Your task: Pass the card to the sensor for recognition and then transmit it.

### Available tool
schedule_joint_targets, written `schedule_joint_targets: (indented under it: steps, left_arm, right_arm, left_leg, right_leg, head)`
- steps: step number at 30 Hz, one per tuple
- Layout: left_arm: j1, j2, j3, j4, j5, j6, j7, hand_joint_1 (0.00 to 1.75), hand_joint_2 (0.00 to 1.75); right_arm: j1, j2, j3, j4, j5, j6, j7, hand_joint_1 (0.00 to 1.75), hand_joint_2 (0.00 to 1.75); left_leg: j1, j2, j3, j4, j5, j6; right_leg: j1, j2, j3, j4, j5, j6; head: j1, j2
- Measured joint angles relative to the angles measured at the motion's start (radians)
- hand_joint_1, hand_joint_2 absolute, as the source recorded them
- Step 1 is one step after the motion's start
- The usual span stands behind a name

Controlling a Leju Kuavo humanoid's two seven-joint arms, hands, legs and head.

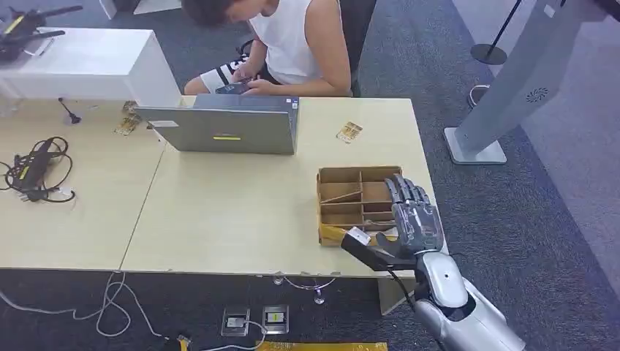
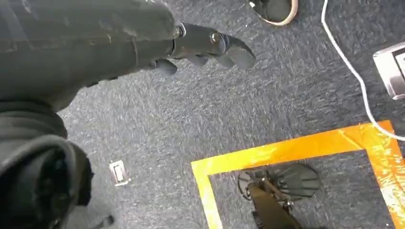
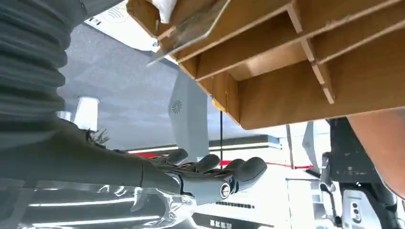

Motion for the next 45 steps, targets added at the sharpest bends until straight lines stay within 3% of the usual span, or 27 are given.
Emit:
schedule_joint_targets:
  steps: [5, 15, 45]
  left_arm:
    - [0.003, 0.002, 0.0, 0.001, 0.019, 0.0, -0.001, 0.0, 0.0]
    - [0.004, 0.003, 0.0, 0.002, 0.045, 0.0, -0.011, 0.0, 0.0]
    - [0.02, 0.009, -0.002, 0.002, 0.079, 0.0, -0.023, 0.0, 0.0]
  right_arm:
    - [0.0, 0.0, -0.009, 0.0, -0.013, 0.005, -0.021, 0.0, 1.75]
    - [0.0, -0.001, -0.012, 0.001, -0.071, 0.091, -0.064, 0.0, 1.75]
    - [0.0, -0.003, -0.009, 0.025, -0.101, 0.096, -0.064, 0.0, 1.75]
  left_leg:
    - [0.0, 0.0, 0.0, 0.0, 0.0, 0.0]
    - [0.0, 0.0, 0.0, 0.0, 0.0, 0.0]
    - [0.0, 0.0, 0.0, 0.0, 0.0, 0.0]
  right_leg:
    - [0.0, 0.0, 0.0, 0.0, 0.0, 0.0]
    - [0.0, 0.0, 0.0, 0.0, 0.0, 0.0]
    - [0.0, 0.0, 0.0, 0.0, 0.0, 0.0]
  head:
    - [0.0, 0.0]
    - [0.0, 0.0]
    - [0.0, 0.0]
